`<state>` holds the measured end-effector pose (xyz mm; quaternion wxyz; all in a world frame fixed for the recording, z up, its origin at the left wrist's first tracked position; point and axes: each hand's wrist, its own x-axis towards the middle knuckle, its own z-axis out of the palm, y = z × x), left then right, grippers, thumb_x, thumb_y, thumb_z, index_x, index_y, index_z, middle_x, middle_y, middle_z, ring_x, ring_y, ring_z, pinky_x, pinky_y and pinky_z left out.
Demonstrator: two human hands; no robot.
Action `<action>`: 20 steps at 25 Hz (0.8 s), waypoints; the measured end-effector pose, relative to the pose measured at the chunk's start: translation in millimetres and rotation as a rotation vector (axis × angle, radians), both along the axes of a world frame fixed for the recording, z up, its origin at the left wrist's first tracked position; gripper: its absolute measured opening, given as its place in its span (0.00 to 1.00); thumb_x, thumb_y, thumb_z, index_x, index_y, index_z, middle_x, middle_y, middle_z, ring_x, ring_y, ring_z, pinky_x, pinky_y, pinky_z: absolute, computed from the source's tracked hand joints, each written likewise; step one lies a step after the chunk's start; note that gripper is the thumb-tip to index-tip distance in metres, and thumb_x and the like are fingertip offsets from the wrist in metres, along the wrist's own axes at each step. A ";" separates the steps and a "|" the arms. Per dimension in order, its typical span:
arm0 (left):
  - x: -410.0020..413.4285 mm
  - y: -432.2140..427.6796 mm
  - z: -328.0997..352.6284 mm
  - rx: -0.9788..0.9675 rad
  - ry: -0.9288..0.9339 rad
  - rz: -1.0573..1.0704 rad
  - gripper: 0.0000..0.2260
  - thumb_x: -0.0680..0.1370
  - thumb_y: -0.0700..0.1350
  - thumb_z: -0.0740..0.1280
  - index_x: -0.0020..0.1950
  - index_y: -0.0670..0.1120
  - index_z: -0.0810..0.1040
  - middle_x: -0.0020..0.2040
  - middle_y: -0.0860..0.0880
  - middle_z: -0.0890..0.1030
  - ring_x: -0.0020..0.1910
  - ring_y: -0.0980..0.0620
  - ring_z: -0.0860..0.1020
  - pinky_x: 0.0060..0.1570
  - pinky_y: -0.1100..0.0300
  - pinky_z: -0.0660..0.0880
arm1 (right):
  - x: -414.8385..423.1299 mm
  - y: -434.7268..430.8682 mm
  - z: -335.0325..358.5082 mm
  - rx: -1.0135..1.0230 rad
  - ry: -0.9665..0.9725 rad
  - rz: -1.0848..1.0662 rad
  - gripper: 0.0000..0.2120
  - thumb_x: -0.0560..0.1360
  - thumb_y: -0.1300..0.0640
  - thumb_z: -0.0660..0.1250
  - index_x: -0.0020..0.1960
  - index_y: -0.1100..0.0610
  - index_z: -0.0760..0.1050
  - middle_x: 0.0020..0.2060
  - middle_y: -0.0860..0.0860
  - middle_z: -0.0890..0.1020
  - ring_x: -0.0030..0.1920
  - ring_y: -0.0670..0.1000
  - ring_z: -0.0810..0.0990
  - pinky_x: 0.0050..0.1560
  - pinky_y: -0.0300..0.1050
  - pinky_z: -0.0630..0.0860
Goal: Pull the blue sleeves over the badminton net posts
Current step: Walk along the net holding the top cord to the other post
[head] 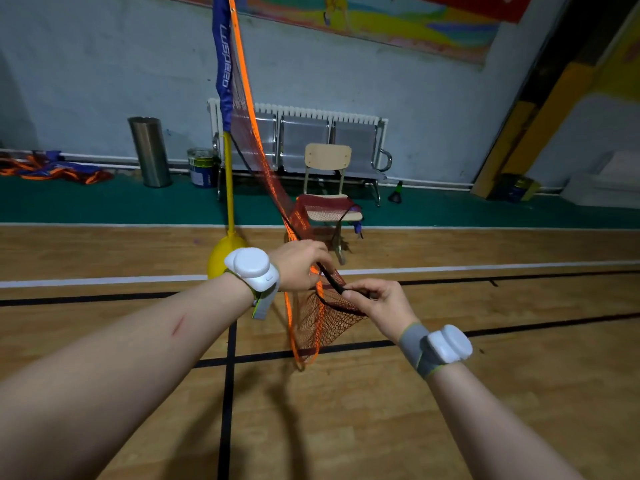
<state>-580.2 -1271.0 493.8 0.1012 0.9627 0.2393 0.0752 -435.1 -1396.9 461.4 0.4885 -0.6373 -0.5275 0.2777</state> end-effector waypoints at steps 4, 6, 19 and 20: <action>3.0 -19.5 4.0 -0.090 0.037 0.042 0.17 0.74 0.37 0.61 0.58 0.51 0.78 0.60 0.52 0.77 0.60 0.50 0.74 0.60 0.52 0.72 | 10.4 -1.7 5.2 -0.035 -0.047 0.055 0.07 0.71 0.66 0.69 0.48 0.65 0.81 0.35 0.47 0.79 0.31 0.32 0.75 0.37 0.25 0.70; 2.1 -26.4 6.6 -0.135 0.053 0.061 0.18 0.73 0.35 0.60 0.58 0.49 0.78 0.60 0.51 0.77 0.60 0.50 0.74 0.60 0.52 0.72 | 14.9 -0.7 3.6 -0.052 -0.081 0.068 0.06 0.71 0.64 0.70 0.47 0.64 0.82 0.35 0.46 0.78 0.33 0.34 0.75 0.39 0.26 0.70; -13.4 -60.7 20.5 -0.079 -0.081 0.291 0.04 0.73 0.39 0.63 0.44 0.40 0.77 0.47 0.44 0.77 0.48 0.46 0.73 0.46 0.57 0.68 | 19.4 -0.6 -19.4 -0.074 -0.199 0.188 0.14 0.71 0.62 0.70 0.35 0.49 0.69 0.39 0.49 0.72 0.38 0.41 0.70 0.39 0.23 0.66; -18.6 -61.5 22.0 -0.090 -0.106 0.310 0.04 0.73 0.39 0.63 0.43 0.40 0.76 0.46 0.44 0.77 0.47 0.46 0.73 0.46 0.56 0.69 | 17.9 0.1 -21.9 -0.105 -0.182 0.204 0.14 0.71 0.63 0.70 0.35 0.50 0.69 0.37 0.48 0.72 0.37 0.42 0.69 0.38 0.25 0.66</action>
